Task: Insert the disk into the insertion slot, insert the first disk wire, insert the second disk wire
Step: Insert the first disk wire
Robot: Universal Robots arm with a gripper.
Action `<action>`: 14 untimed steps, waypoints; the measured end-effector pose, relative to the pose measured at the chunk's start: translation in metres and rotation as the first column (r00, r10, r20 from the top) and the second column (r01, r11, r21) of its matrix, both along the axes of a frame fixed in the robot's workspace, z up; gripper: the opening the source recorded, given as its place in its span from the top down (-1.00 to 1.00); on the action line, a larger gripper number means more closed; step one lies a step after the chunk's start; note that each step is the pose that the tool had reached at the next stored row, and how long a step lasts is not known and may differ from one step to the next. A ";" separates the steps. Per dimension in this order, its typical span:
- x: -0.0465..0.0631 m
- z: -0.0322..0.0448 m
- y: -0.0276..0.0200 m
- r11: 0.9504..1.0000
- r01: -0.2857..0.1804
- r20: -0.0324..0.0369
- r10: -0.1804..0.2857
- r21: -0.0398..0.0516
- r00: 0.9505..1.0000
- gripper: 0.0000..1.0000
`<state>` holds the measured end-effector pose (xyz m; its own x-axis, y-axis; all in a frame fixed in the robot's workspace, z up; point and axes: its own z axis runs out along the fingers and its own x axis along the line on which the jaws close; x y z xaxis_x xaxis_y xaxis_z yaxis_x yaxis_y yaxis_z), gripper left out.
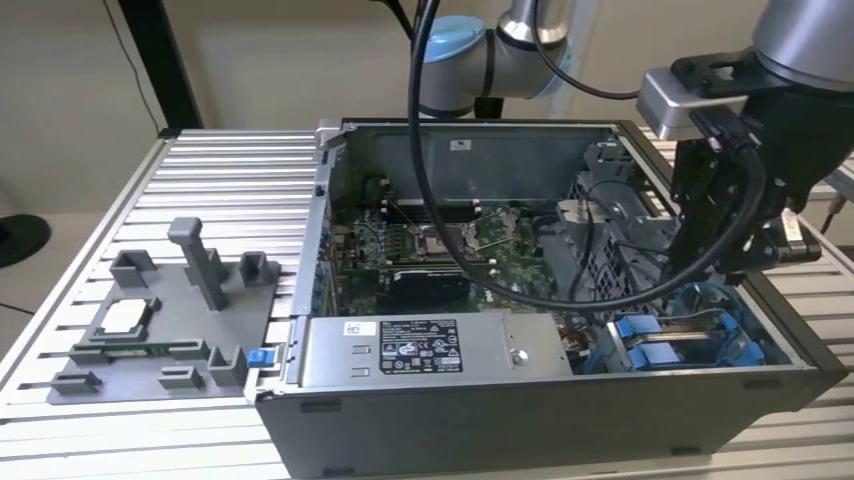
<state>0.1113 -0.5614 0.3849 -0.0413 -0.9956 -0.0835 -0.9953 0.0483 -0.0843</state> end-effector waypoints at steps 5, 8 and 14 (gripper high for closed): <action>-0.001 -0.0024 -0.0001 1.000 0.000 0.003 0.000 0.007 1.000 -1.00; -0.002 -0.0033 0.0000 1.000 0.000 0.005 0.000 0.013 1.000 -1.00; -0.002 -0.0034 -0.0002 1.000 0.000 0.006 0.000 0.014 1.000 1.00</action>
<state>0.1094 -0.5616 0.3815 -0.0407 -0.9944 -0.0978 -0.9948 0.0495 -0.0895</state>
